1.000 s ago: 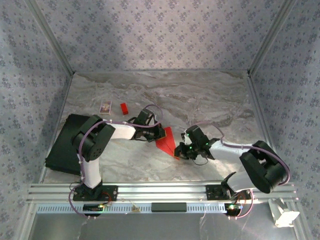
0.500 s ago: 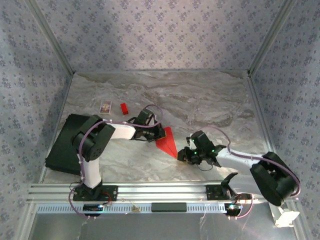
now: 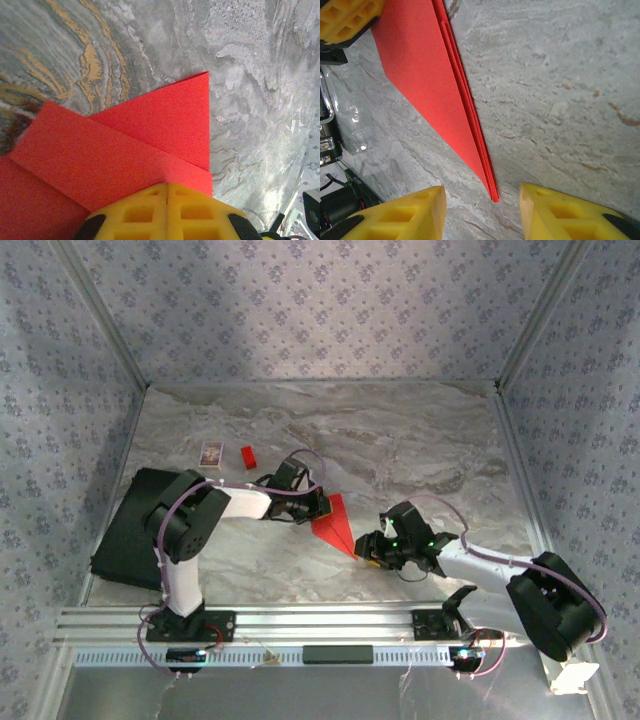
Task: Fold a paper plane with a square sheet of paper (pick it up from the middle)
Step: Fourth fold the wing at the center of the table.
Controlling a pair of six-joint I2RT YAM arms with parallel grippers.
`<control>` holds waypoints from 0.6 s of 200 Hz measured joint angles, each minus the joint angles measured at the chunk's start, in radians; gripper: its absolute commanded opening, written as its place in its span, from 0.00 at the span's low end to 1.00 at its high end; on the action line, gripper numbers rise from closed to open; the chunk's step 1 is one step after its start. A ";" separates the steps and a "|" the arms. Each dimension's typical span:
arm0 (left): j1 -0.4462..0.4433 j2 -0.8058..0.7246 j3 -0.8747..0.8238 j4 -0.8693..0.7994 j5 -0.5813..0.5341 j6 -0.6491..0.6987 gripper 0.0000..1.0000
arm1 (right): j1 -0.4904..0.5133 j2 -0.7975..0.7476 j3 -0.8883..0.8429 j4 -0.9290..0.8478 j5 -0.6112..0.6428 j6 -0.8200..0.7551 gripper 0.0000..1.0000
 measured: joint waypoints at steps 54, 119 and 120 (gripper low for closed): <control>0.001 0.000 -0.005 0.008 0.000 -0.010 0.02 | -0.005 0.000 -0.001 -0.006 -0.003 0.003 0.42; 0.002 0.000 -0.005 0.010 0.003 -0.018 0.02 | -0.005 0.000 -0.002 -0.004 -0.022 0.003 0.44; 0.002 0.000 -0.005 0.010 0.003 -0.018 0.02 | -0.005 0.000 -0.002 -0.004 -0.023 0.003 0.44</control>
